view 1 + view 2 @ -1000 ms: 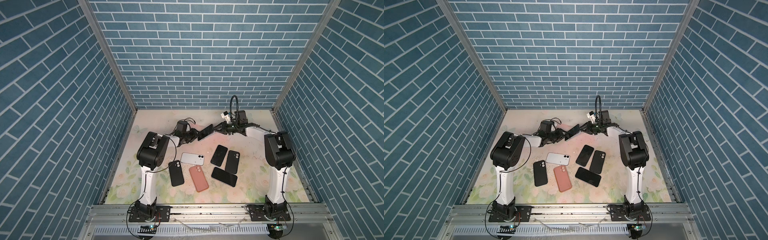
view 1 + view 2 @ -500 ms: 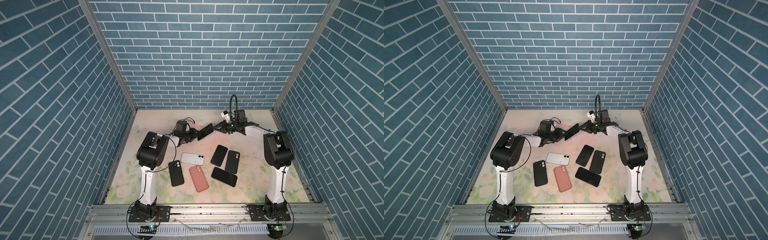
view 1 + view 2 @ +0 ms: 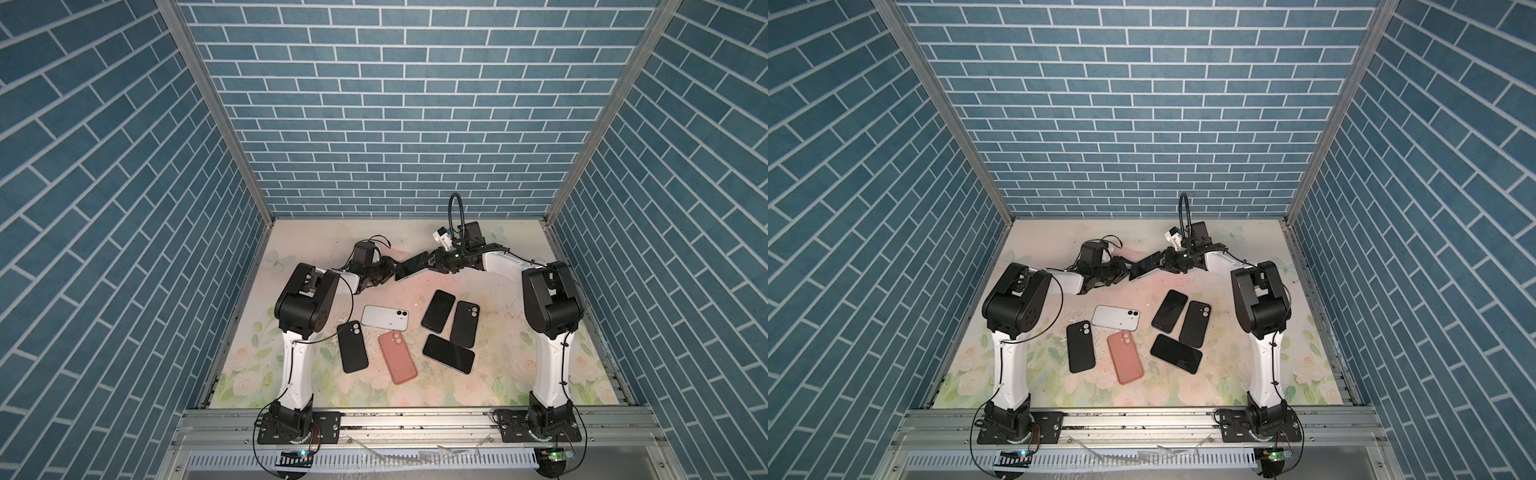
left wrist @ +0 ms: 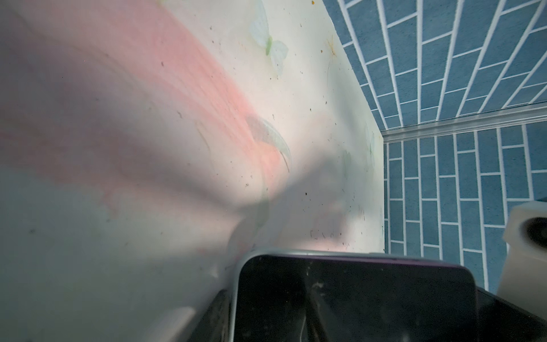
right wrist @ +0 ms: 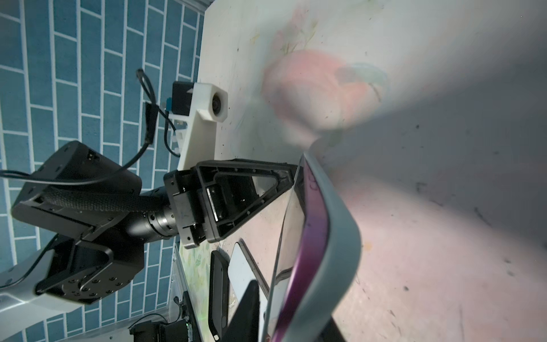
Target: Put the phone into the phone case
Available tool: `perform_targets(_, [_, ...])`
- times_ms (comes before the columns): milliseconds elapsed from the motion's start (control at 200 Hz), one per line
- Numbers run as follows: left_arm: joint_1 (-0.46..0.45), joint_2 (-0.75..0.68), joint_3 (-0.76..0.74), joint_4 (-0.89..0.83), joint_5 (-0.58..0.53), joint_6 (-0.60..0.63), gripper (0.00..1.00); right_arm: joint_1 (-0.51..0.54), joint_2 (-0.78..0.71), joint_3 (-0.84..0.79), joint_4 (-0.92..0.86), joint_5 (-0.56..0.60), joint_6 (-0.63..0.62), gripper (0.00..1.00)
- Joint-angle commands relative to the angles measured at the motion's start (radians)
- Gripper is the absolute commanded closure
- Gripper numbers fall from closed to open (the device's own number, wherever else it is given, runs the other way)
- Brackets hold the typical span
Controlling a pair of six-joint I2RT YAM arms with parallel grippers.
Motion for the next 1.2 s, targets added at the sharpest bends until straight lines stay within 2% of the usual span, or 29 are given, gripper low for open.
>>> perform_targets(0, [-0.013, 0.036, -0.021, -0.05, 0.012, -0.002, 0.55, 0.007, 0.009, 0.003, -0.002, -0.014, -0.044, 0.82])
perform_targets(190, [-0.009, 0.006, -0.035, -0.041, 0.004, 0.008, 0.55, -0.002, -0.031, -0.025, -0.001, 0.072, -0.033, 0.95])
perform_targets(280, [0.004, -0.034, -0.058, -0.001, 0.011, -0.002, 0.49, -0.014, -0.06, -0.047, 0.031, 0.065, -0.013, 0.99])
perform_targets(420, [0.051, -0.133, -0.097, 0.065, 0.054, -0.001, 0.32, -0.045, -0.125, -0.094, 0.129, -0.021, 0.052, 1.0])
perform_targets(560, [0.091, -0.21, -0.091, 0.095, 0.187, 0.019, 0.16, -0.064, -0.2, -0.12, 0.202, -0.14, 0.109, 1.0])
perform_targets(665, [0.094, -0.252, -0.079, 0.1, 0.268, 0.022, 0.12, -0.067, -0.248, -0.132, 0.243, -0.212, 0.146, 1.0])
perform_targets(840, [0.061, -0.271, -0.053, 0.122, 0.364, 0.002, 0.15, -0.067, -0.299, -0.145, 0.301, -0.287, 0.21, 1.0])
perform_targets(950, [0.036, -0.267, -0.049, 0.207, 0.395, -0.039, 0.18, -0.066, -0.312, -0.156, 0.329, -0.308, 0.239, 1.0])
perform_targets(1075, [0.023, -0.265, -0.058, 0.359, 0.409, -0.123, 0.29, -0.066, -0.312, -0.168, 0.376, -0.324, 0.273, 1.0])
perform_targets(1195, [0.017, -0.264, -0.07, 0.543, 0.409, -0.237, 0.42, -0.067, -0.306, -0.194, 0.502, -0.35, 0.358, 1.0])
